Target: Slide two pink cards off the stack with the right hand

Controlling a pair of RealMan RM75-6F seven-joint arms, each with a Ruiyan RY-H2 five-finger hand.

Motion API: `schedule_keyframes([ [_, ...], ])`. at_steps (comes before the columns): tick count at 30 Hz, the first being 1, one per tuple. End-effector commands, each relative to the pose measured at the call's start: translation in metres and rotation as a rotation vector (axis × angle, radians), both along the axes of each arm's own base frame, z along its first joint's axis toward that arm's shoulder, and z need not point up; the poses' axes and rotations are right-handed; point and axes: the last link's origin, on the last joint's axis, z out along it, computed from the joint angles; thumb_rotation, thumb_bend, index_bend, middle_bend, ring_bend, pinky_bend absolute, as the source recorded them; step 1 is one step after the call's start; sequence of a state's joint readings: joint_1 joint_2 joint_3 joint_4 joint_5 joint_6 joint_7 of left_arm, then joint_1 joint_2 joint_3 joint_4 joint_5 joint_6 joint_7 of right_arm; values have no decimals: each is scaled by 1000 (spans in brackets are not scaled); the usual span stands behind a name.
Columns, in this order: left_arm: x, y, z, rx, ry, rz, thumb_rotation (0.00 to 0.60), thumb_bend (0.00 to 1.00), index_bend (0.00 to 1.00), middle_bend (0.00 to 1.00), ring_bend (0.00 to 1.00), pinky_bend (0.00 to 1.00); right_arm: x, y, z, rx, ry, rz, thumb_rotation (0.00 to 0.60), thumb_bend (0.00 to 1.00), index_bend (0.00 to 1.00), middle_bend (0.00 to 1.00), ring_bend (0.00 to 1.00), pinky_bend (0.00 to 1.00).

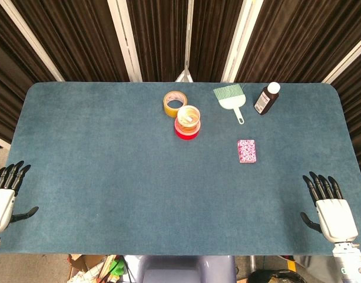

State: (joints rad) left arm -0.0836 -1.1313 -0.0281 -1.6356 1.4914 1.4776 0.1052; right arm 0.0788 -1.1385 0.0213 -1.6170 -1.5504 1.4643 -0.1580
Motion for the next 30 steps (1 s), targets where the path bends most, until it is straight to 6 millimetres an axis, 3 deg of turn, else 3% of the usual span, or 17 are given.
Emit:
schedule_keyframes([
  [1,0,0,0,-1,-1,1,600,0,0,0,0,35,0,1,-1,1,2,1,600,281,0,0,0,0],
  [11,1,-1,1,5,-7,-1,600,0,0,0,0,35,3,0,0,-2,-11,11,600,282,0,0,0,0],
  [17,0,0,3,6,-22,7,600,0,0,0,0,35,13,-15,0,-1,-33,22,600,281,0,0,0,0],
  [23,1,1,5,6,-36,5,600,0,0,0,0,35,33,-52,0,31,19,55,600,280,0,0,0,0],
  [30,2,3,4,-4,-43,2,600,0,0,0,0,35,64,-112,-15,105,33,18,600,263,0,0,0,0],
])
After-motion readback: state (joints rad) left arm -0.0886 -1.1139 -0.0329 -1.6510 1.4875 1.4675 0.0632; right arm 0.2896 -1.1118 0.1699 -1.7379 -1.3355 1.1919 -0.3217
